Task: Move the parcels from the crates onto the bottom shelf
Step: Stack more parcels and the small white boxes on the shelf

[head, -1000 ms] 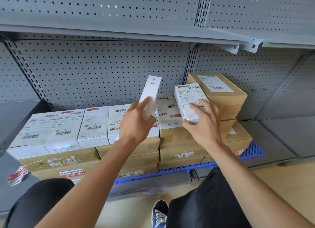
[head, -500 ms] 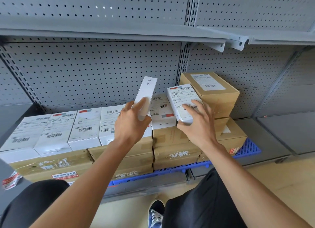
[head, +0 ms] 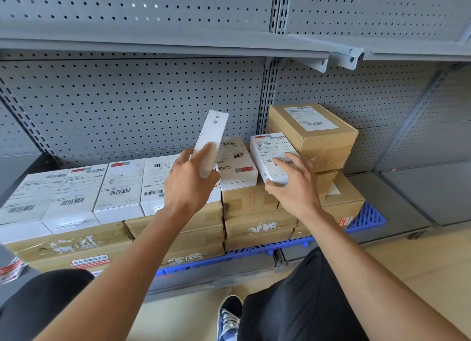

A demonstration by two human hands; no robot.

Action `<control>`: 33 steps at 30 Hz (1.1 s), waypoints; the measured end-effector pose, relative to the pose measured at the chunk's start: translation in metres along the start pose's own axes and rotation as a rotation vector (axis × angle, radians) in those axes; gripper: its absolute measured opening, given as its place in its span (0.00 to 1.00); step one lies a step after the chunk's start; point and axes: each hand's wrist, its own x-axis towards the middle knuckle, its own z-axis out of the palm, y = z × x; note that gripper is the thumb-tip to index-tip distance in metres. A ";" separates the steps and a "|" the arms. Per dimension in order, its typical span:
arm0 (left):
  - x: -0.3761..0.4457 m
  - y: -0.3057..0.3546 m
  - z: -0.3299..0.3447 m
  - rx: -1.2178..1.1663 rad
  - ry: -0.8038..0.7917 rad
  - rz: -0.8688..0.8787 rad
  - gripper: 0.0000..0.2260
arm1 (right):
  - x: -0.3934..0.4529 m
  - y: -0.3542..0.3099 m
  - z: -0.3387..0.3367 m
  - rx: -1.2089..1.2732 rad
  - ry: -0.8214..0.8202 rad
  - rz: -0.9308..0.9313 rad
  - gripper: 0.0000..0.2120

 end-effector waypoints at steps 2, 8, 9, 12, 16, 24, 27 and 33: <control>0.000 -0.001 0.000 -0.002 -0.001 -0.001 0.27 | 0.000 -0.001 0.003 0.008 -0.018 0.016 0.29; 0.002 -0.008 0.000 -0.027 -0.001 -0.003 0.28 | 0.000 -0.004 0.011 0.013 -0.090 0.035 0.30; 0.002 -0.009 0.000 -0.030 0.000 -0.006 0.28 | 0.000 -0.003 0.013 0.011 -0.100 0.036 0.30; 0.002 -0.012 0.001 -0.036 0.004 -0.005 0.28 | 0.001 0.002 0.016 -0.004 -0.116 0.036 0.30; 0.003 -0.012 0.002 -0.020 -0.004 -0.014 0.28 | 0.002 0.006 0.020 -0.047 -0.166 0.017 0.34; 0.005 -0.011 0.003 -0.033 -0.012 -0.025 0.29 | 0.012 0.000 0.018 -0.365 -0.319 -0.088 0.43; 0.005 -0.012 0.004 -0.031 -0.012 -0.022 0.29 | 0.016 -0.004 0.022 -0.382 -0.370 -0.093 0.47; 0.006 -0.012 0.003 -0.030 -0.018 -0.035 0.29 | 0.028 -0.010 0.025 -0.387 -0.392 -0.094 0.44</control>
